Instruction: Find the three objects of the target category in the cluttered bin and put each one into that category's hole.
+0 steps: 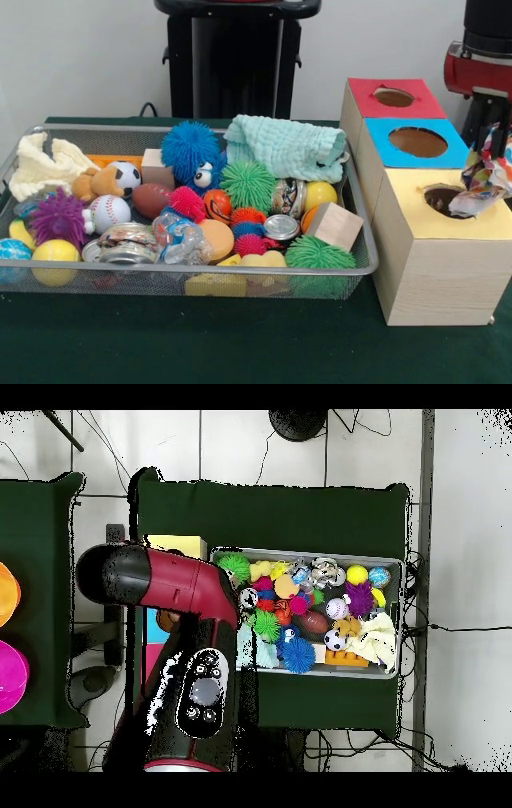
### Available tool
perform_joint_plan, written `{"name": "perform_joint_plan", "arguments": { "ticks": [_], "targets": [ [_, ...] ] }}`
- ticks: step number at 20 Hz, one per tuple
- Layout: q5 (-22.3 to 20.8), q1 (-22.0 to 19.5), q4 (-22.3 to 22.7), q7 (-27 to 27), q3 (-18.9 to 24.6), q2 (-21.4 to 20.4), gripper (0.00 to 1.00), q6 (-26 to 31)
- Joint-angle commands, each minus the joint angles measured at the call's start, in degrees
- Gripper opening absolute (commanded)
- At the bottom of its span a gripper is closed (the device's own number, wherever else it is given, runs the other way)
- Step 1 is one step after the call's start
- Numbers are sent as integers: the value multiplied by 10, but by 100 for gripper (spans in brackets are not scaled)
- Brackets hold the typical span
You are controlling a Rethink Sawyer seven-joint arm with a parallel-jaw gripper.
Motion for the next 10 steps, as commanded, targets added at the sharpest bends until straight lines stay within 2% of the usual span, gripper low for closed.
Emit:
{"name": "perform_joint_plan", "arguments": {
  "ticks": [1, 10],
  "targets": [
    [-12, 3, 44, 120, 13, 69, 0, -67],
    [-31, 13, 35, 97, -12, 93, 0, -88]
  ]
}}
